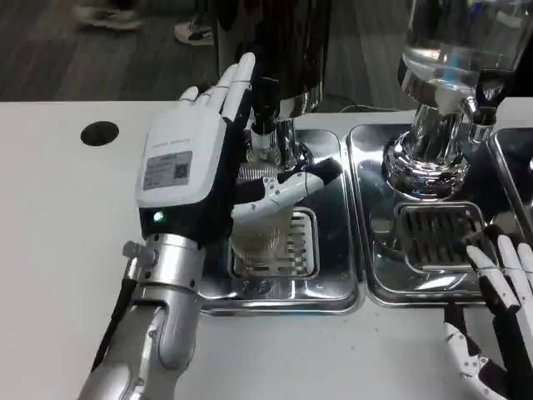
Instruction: Grasp the cup under the faucet to collect the drink, then remove the cup.
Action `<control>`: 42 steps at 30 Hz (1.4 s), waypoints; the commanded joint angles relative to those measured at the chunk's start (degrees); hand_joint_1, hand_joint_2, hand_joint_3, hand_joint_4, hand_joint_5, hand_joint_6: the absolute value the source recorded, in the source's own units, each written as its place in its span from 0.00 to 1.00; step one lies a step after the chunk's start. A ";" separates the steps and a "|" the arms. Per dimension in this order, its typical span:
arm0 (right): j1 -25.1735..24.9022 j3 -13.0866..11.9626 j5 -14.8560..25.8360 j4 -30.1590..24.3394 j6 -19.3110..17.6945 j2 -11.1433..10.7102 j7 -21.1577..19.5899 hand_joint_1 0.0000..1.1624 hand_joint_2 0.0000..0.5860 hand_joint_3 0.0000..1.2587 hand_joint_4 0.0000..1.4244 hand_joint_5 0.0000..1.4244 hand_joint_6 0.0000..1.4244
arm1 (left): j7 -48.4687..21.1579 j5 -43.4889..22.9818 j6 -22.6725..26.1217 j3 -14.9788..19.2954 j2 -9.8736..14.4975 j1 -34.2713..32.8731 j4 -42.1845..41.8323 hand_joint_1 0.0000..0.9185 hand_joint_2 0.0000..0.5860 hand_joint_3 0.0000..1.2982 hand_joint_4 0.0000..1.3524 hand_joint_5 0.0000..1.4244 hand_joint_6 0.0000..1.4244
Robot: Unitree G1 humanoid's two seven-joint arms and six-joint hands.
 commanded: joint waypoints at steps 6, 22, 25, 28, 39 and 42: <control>-0.45 0.26 0.04 0.81 -0.45 0.37 -0.80 0.19 0.82 0.13 0.00 0.00 0.00 | -2.27 1.15 -0.03 -0.60 0.43 0.89 -0.81 0.00 0.08 0.28 0.23 0.30 0.18; -1.56 1.54 -0.38 1.13 0.20 1.10 -0.42 0.21 0.82 0.13 0.00 0.00 0.00 | 1.46 0.31 -4.32 0.95 2.24 5.00 -2.28 0.00 0.10 0.41 0.35 0.40 0.25; -1.56 1.56 -0.36 1.00 0.28 1.19 -0.46 0.21 0.82 0.13 0.00 0.00 0.00 | 2.58 -0.14 -5.96 1.15 2.35 5.56 -1.51 0.00 0.10 0.42 0.37 0.41 0.26; -1.63 1.61 -0.36 0.71 0.38 1.19 -0.30 0.21 0.82 0.13 0.00 0.00 0.00 | 3.23 0.01 -6.50 1.24 2.31 5.99 -1.35 0.00 0.10 0.43 0.38 0.42 0.28; -1.86 1.75 -0.19 1.10 0.46 1.49 -0.30 0.22 0.83 0.13 0.00 0.00 0.00 | 4.58 0.11 -7.51 1.90 2.35 7.49 -1.57 0.00 0.10 0.44 0.39 0.44 0.32; -2.03 1.83 -0.18 1.33 0.46 1.53 -0.25 0.22 0.84 0.13 0.00 0.00 0.00 | 4.71 0.29 -7.69 2.04 2.20 7.91 -1.70 0.00 0.10 0.45 0.39 0.44 0.36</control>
